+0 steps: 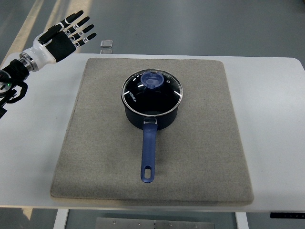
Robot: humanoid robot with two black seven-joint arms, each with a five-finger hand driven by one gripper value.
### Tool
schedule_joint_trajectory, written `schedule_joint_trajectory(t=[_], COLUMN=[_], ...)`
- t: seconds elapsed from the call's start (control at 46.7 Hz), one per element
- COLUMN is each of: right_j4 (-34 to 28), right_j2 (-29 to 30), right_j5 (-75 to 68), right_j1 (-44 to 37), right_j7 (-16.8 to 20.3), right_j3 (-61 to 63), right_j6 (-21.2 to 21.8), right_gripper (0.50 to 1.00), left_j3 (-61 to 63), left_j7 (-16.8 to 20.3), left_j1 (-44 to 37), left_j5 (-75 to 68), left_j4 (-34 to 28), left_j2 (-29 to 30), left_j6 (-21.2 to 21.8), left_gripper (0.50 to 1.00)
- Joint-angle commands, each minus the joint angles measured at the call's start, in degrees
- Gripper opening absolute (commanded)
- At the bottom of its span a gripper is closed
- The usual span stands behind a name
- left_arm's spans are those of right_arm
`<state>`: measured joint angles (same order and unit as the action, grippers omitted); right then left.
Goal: Open pot lid and place left with left hand
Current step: 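Extend the left hand forward toward the saucepan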
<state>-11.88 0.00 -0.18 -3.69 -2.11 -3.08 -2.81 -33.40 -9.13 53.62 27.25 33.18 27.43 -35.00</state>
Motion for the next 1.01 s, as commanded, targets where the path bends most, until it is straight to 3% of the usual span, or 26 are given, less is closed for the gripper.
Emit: schedule_joint_trajectory(t=[0.0,0.621,0.771,0.985], right_j4=[0.0,0.0,0.0,0.0], right_j2=[0.0,0.0,0.0,0.0], right_j5=[0.0,0.0,0.0,0.0], right_j1=[0.0,0.0,0.0,0.0], right_j7=[0.0,0.0,0.0,0.0], right_j3=[0.0,0.0,0.0,0.0], right_j6=[0.0,0.0,0.0,0.0], right_gripper=[0.915,0.915,0.915,0.915], left_j3=[0.0,0.6,-0.2,-4.3], left_j7=[0.0,0.1,0.4,8.8], left_j1=[0.0,0.6,0.9,0.7], left_j5=[0.0,-0.6,-11.8,-31.0], left_j4=[0.0,-1.8,-2.2,-2.1], left_j2=[0.0,-0.5,-0.4,-0.4], left_j6=[0.0,1.7,0.5,0.0], left_gripper=[0.994,0.994,0.994,0.994])
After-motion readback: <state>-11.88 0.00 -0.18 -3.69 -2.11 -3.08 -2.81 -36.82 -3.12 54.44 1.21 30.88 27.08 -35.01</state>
